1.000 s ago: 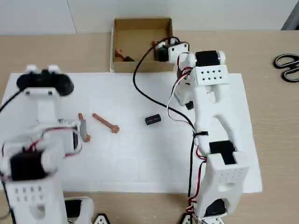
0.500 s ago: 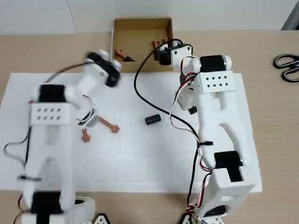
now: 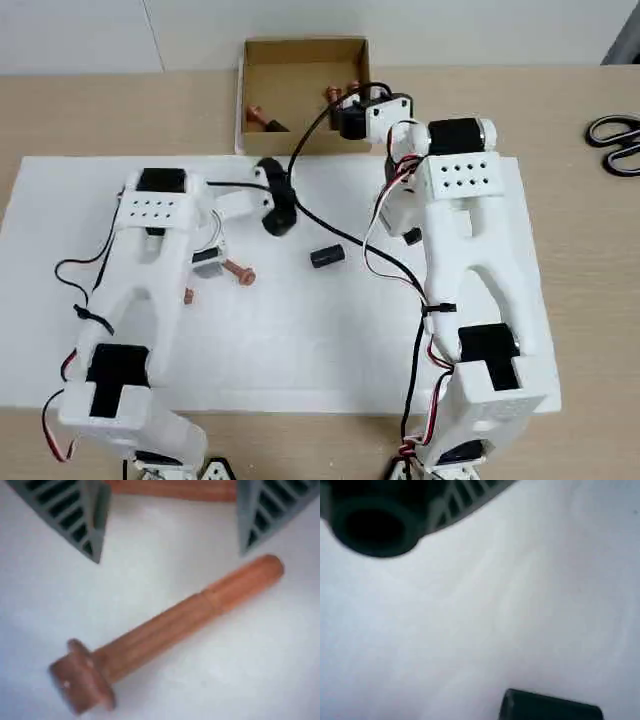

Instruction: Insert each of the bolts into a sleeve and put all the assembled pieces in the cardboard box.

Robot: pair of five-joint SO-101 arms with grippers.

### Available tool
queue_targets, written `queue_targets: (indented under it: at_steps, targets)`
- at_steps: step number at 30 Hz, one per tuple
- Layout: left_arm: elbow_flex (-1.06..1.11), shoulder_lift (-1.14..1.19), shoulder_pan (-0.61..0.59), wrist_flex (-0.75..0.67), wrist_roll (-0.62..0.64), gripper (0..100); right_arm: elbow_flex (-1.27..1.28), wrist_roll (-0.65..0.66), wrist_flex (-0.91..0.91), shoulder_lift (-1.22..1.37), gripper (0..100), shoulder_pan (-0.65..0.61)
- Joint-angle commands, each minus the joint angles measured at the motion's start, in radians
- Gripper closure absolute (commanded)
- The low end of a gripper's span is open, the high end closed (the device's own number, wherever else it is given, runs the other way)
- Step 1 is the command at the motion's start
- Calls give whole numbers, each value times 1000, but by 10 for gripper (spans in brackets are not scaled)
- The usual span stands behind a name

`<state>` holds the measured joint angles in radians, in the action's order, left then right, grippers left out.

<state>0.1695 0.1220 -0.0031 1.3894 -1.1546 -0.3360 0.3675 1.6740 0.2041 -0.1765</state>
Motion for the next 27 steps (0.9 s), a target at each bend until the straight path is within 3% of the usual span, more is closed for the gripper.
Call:
queue_targets:
  at_steps: [1,12,21,27]
  targets:
    - [-42,2,40,-23,-32,829,-3,-8,1,-59,995,10]
    - [-41,152,71,-141,-29,835,-3,-6,1,-59,995,10]
    - [-41,178,84,-158,-25,990,-3,-6,-1,-59,995,10]
    - [-41,169,91,-155,5,994,-3,-6,-1,-59,995,10]
